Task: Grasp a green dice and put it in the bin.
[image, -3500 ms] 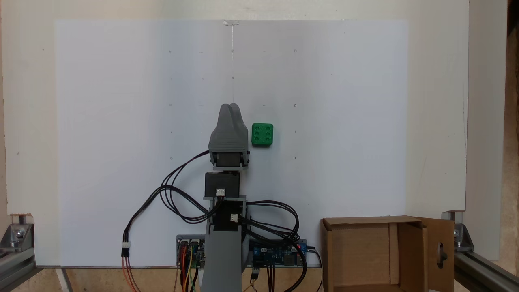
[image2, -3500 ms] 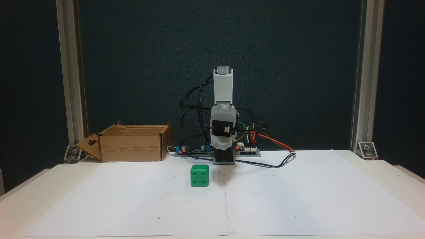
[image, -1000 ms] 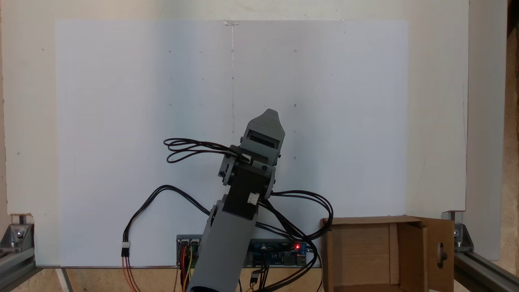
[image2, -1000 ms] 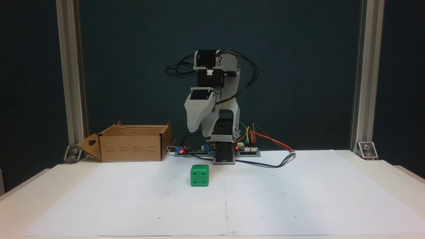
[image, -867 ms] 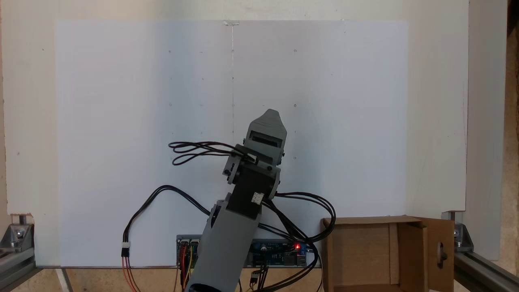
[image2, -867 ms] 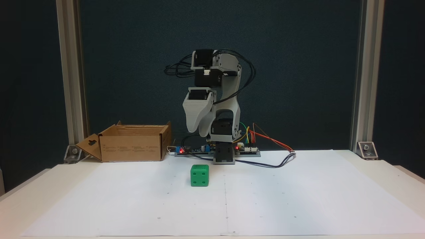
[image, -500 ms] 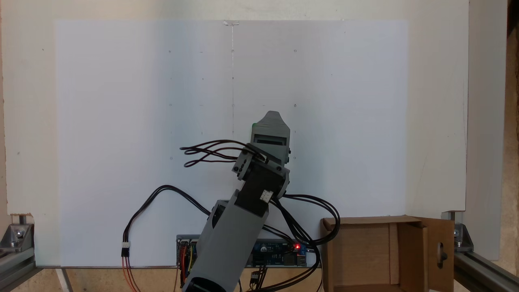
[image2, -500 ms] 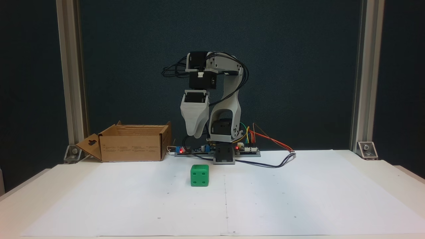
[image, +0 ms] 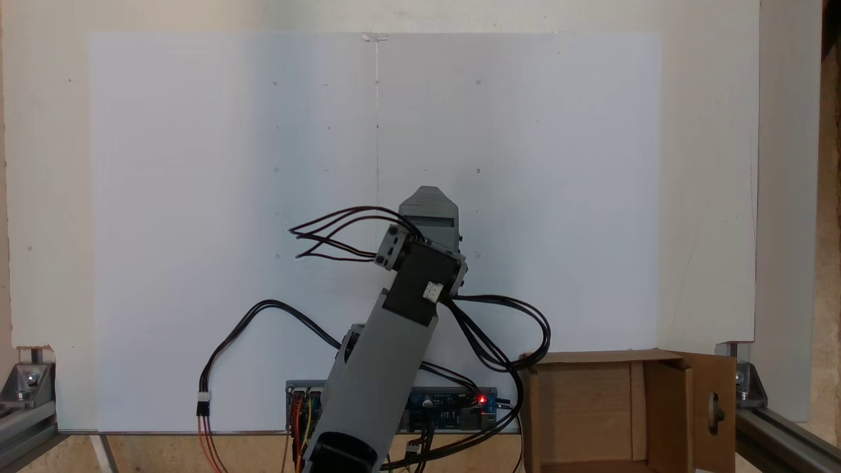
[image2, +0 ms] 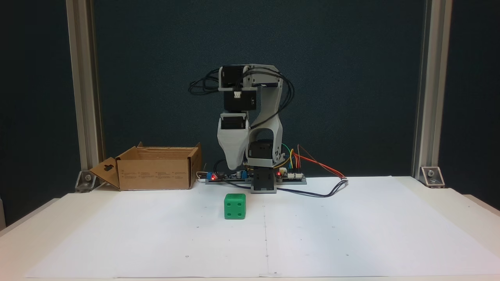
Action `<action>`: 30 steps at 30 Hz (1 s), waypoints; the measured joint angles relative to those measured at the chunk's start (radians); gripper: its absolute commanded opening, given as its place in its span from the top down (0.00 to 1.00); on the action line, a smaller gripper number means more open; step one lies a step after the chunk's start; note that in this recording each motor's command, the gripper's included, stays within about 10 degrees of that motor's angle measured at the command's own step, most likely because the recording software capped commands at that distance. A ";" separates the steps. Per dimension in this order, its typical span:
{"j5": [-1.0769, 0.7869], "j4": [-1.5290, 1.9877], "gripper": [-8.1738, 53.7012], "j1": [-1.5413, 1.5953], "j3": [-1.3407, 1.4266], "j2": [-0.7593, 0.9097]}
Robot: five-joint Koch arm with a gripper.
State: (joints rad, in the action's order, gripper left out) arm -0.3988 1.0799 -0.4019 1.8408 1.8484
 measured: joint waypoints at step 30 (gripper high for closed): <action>0.052 -0.233 0.12 0.055 0.121 -0.147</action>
State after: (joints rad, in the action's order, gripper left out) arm -0.3467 0.8468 -0.3467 1.9620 1.7012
